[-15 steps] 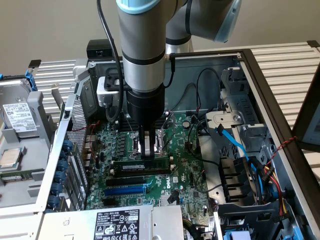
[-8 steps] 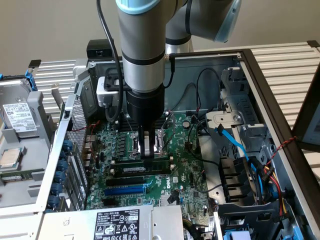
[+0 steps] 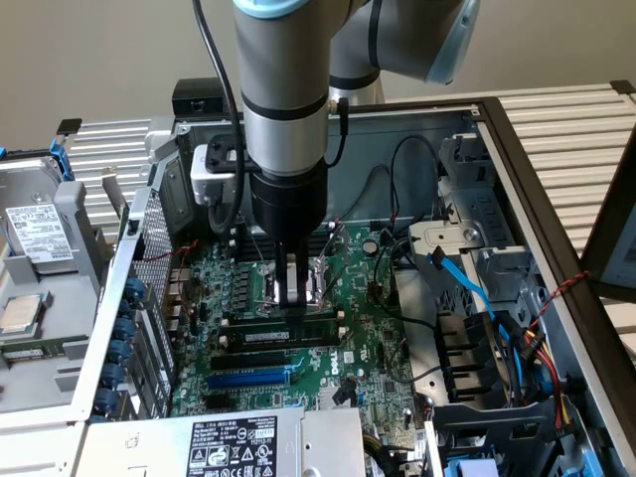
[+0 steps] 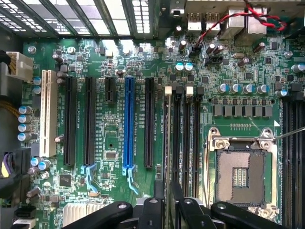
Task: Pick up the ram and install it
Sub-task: 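Insert the ram into the slot, then press down the ram until it locks into place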
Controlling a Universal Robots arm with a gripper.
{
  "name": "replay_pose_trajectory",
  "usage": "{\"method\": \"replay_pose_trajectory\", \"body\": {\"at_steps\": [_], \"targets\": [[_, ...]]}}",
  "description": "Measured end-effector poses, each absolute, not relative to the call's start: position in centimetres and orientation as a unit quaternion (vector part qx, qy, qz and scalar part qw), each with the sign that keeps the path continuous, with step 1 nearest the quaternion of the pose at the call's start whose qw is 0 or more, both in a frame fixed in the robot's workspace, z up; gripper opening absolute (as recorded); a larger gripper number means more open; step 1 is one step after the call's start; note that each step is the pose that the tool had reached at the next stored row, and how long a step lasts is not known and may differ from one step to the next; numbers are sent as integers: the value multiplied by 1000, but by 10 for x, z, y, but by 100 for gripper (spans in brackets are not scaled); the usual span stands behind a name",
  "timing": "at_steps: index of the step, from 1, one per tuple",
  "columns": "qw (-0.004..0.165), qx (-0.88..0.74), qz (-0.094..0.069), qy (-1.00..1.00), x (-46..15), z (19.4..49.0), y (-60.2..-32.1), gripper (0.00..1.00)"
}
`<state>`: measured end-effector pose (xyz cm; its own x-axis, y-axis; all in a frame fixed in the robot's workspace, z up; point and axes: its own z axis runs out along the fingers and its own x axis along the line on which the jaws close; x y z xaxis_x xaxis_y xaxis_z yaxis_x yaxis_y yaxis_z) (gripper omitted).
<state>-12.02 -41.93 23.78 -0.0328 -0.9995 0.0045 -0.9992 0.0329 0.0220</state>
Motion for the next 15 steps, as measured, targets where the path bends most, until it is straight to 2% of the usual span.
{"method": "replay_pose_trajectory", "body": {"at_steps": [15], "targets": [[10, 695, -7, -719, -114, 243, -419, 20]]}}
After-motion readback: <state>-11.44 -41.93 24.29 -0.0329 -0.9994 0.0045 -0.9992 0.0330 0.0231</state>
